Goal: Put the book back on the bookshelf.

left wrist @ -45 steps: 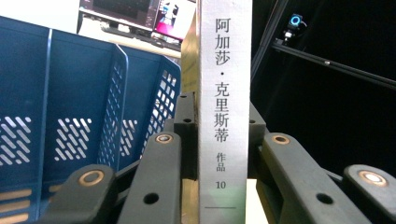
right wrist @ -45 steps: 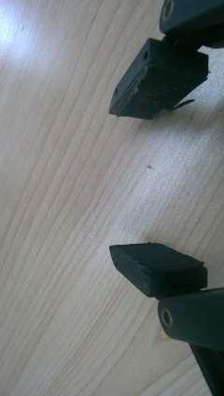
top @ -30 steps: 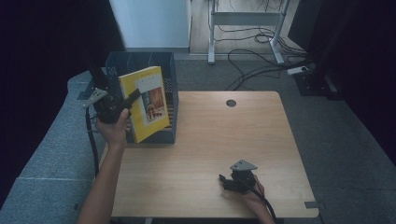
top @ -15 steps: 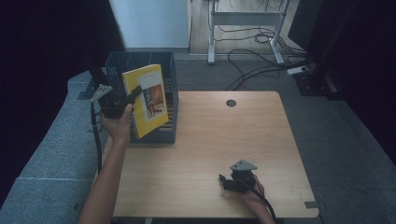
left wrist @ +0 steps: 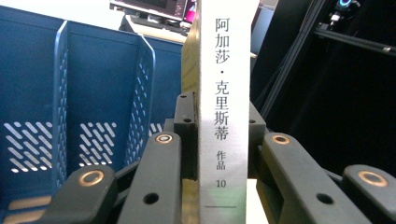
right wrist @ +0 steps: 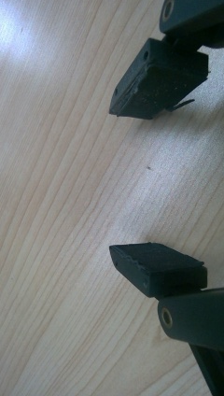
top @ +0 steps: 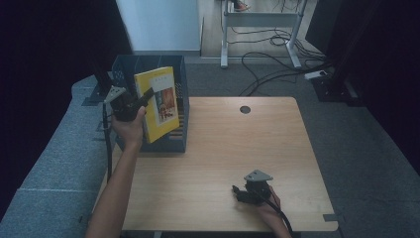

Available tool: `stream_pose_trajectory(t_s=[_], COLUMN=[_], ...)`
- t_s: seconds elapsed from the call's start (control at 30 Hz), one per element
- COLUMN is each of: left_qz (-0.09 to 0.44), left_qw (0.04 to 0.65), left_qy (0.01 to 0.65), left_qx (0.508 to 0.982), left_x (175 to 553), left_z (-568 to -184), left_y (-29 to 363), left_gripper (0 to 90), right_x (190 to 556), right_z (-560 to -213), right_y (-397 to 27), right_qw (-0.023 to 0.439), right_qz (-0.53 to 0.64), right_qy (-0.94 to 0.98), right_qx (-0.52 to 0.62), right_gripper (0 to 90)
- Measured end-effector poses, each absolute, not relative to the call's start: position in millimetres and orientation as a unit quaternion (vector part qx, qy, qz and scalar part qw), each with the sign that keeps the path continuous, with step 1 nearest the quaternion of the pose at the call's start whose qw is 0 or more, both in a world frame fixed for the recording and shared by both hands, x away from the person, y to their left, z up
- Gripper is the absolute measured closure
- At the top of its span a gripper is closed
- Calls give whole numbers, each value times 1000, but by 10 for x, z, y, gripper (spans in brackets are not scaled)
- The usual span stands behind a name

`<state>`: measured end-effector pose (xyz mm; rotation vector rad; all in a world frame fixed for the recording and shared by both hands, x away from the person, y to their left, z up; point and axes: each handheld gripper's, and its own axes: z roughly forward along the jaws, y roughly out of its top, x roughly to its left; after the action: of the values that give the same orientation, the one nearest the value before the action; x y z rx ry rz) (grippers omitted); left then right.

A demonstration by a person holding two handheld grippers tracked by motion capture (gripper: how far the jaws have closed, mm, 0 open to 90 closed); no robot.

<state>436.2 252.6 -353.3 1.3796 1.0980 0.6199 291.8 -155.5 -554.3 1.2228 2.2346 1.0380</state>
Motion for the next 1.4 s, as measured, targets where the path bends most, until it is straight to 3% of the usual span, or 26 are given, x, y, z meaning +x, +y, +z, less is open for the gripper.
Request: stream_pose_trajectory(t_s=[1.4], left_qz=[276], left_qw=[573], left_qy=[495], left_qx=[593], left_x=[4791], left_z=[-3659], left_y=[2374], left_gripper=[753], right_x=[2920], right_z=[-5543], right_y=[-1558], right_qw=[194], right_qz=[371], right_qy=[796], right_qx=[438], right_gripper=[266])
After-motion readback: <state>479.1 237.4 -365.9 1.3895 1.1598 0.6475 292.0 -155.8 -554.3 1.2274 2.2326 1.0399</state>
